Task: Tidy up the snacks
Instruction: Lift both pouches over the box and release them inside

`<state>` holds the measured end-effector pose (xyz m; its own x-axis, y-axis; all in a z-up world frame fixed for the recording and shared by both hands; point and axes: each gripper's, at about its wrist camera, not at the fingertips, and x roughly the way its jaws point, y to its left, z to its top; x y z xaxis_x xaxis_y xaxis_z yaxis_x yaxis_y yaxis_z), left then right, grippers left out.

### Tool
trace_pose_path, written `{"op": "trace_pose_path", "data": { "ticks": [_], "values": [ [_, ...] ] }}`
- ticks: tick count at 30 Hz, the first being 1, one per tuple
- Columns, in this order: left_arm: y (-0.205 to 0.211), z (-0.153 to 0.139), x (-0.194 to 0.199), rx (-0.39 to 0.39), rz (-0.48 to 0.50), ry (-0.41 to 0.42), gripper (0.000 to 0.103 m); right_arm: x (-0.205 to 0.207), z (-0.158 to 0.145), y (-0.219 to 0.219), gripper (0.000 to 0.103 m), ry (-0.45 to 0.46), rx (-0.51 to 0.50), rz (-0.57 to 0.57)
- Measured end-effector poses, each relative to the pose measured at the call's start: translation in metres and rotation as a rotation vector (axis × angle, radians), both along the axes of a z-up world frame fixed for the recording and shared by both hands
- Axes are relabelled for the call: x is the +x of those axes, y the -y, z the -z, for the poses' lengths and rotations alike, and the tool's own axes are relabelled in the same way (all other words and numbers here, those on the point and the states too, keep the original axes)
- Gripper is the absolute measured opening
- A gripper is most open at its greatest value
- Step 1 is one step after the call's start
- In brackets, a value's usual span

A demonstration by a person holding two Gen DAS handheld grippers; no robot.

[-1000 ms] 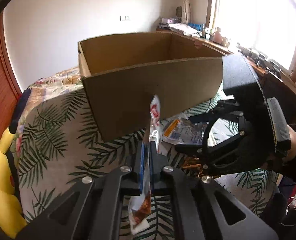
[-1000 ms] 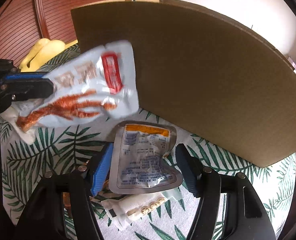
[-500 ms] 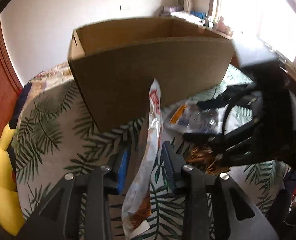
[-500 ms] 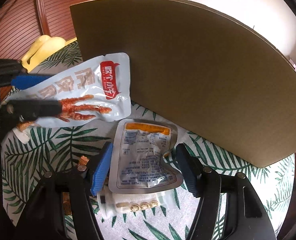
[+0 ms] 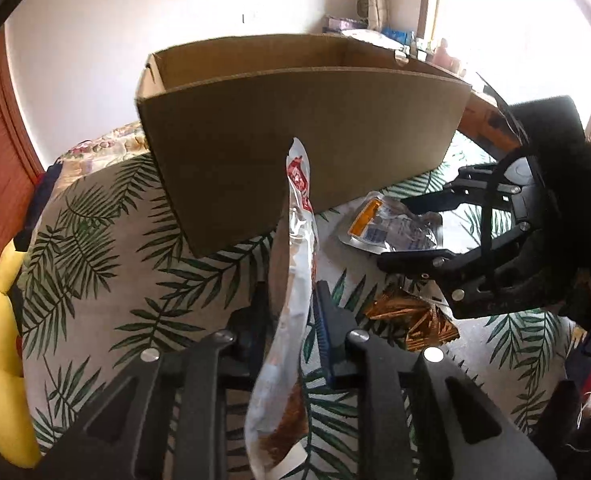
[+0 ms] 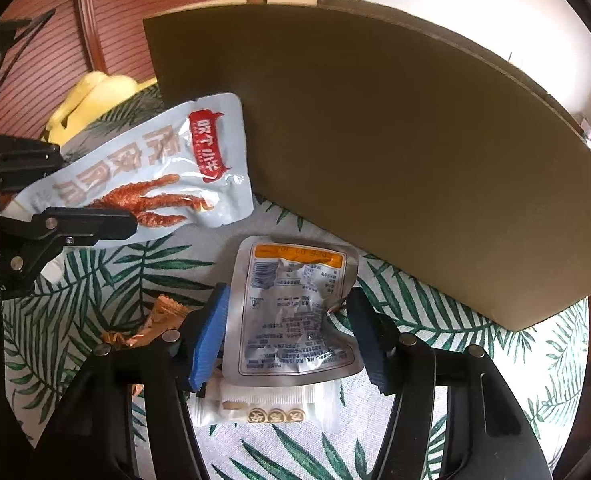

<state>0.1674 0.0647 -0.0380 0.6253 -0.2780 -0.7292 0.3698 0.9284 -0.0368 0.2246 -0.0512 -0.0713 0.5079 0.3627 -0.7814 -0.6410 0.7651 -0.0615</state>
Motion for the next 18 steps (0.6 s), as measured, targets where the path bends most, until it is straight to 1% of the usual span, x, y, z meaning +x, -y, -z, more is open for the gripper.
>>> {"op": "trace_pose_path", "data": {
  "ticks": [3, 13, 18],
  "values": [
    [-0.005, -0.005, -0.003, -0.017, -0.01, 0.012, 0.019, -0.005, -0.001, 0.002, 0.06, 0.007, 0.008, -0.002],
    [-0.004, -0.015, -0.015, -0.029, -0.023, 0.041, 0.019, -0.018, -0.008, 0.016, 0.06, 0.045, 0.031, 0.033],
    [-0.005, -0.027, -0.026, -0.04, -0.038, 0.067, 0.018, -0.029, -0.02, 0.033, 0.06, 0.074, 0.065, 0.064]
  ]
}}
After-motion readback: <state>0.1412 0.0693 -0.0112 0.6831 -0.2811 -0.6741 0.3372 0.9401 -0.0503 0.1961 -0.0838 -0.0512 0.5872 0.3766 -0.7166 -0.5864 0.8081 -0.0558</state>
